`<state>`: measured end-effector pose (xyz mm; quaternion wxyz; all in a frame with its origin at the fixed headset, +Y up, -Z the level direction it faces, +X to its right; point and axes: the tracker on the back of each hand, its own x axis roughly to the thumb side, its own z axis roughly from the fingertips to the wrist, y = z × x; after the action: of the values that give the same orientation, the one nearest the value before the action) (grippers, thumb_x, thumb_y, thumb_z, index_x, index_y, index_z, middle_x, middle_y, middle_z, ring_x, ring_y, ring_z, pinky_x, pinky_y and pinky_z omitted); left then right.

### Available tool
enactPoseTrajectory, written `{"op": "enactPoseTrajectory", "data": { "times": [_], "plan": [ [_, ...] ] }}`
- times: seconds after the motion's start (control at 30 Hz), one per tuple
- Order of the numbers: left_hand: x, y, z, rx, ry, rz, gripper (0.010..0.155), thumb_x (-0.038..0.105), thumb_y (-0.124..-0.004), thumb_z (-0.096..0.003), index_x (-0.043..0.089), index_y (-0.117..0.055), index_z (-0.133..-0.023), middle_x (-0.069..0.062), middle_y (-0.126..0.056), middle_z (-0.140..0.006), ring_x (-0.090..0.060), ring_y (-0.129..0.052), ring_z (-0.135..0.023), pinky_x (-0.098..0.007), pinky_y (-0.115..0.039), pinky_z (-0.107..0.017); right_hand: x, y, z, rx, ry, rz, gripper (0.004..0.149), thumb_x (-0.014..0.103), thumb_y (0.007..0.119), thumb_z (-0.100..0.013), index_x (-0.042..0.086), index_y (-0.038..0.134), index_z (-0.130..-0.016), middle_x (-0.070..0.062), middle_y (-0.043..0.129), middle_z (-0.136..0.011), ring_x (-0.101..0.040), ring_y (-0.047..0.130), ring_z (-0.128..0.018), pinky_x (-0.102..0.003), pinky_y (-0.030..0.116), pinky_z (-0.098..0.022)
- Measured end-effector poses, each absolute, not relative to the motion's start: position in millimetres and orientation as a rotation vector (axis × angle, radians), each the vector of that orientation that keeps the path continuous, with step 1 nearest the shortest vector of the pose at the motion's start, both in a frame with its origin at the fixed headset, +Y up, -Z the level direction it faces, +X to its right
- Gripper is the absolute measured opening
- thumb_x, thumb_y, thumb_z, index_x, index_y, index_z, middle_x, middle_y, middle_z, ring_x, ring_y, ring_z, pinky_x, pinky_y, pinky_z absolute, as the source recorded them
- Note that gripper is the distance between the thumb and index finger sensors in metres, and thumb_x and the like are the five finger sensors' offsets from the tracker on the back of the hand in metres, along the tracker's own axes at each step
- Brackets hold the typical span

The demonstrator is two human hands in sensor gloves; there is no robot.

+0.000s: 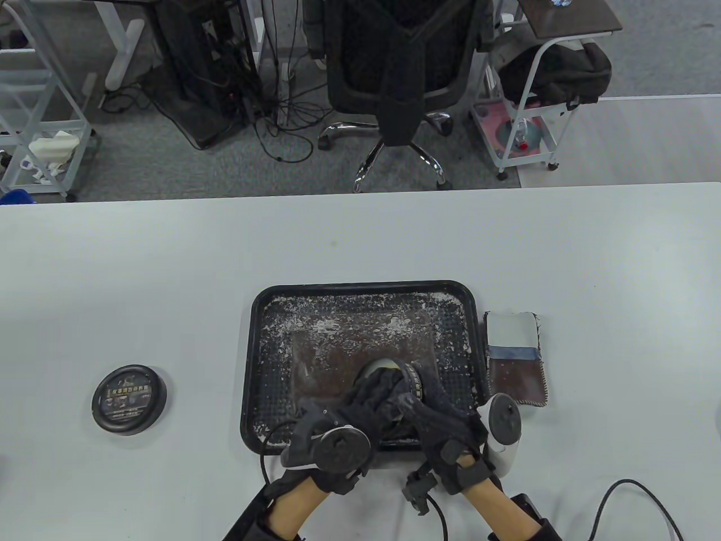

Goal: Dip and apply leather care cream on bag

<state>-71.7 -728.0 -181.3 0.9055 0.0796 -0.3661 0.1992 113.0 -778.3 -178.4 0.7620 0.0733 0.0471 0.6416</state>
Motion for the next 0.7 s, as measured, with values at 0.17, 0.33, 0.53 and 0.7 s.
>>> {"op": "enactPoseTrajectory", "data": {
  "times": [0.17, 0.33, 0.53, 0.7],
  "plan": [
    [-75.3, -731.4, -187.8, 0.091, -0.645, 0.475, 0.056, 0.029, -0.075, -0.0509, 0.011, -0.063, -0.103, -0.024, -0.070, -0.101, -0.044, -0.084, -0.088, -0.053, -0.079, -0.060, 102.5, -777.1, -171.4, 0.184, 0.082, 1.497, 0.088, 0.037, 0.080, -0.059, -0.001, 0.018, -0.108, -0.050, 0.041, -0.095, -0.073, 0.061, -0.083, -0.068, 0.070, -0.053],
    [-77.4, -729.8, -184.8, 0.141, -0.730, 0.466, 0.057, 0.030, -0.078, -0.0488, 0.014, -0.066, -0.102, -0.022, -0.068, -0.101, -0.044, -0.081, -0.090, -0.052, -0.076, -0.063, 106.1, -773.8, -175.9, 0.205, 0.084, 1.482, 0.087, 0.037, 0.080, -0.058, -0.002, 0.020, -0.108, -0.050, 0.043, -0.095, -0.073, 0.064, -0.082, -0.067, 0.071, -0.052],
    [-72.3, -729.2, -179.2, 0.147, -0.858, 0.348, 0.056, 0.031, -0.079, -0.0476, 0.022, -0.068, -0.101, -0.013, -0.066, -0.105, -0.039, -0.076, -0.095, -0.050, -0.070, -0.068, 117.1, -782.3, -182.4, 0.149, 0.143, 1.384, 0.085, 0.038, 0.081, -0.058, -0.004, 0.027, -0.108, -0.051, 0.051, -0.092, -0.072, 0.071, -0.078, -0.066, 0.075, -0.048],
    [-71.3, -729.9, -180.0, 0.172, -0.759, 0.378, 0.056, 0.029, -0.076, -0.0501, 0.016, -0.064, -0.103, -0.019, -0.067, -0.105, -0.042, -0.080, -0.093, -0.053, -0.073, -0.065, 110.6, -775.8, -177.6, 0.185, 0.106, 1.453, 0.086, 0.038, 0.080, -0.059, -0.001, 0.022, -0.109, -0.050, 0.044, -0.095, -0.073, 0.064, -0.082, -0.067, 0.070, -0.052]
  ]
}}
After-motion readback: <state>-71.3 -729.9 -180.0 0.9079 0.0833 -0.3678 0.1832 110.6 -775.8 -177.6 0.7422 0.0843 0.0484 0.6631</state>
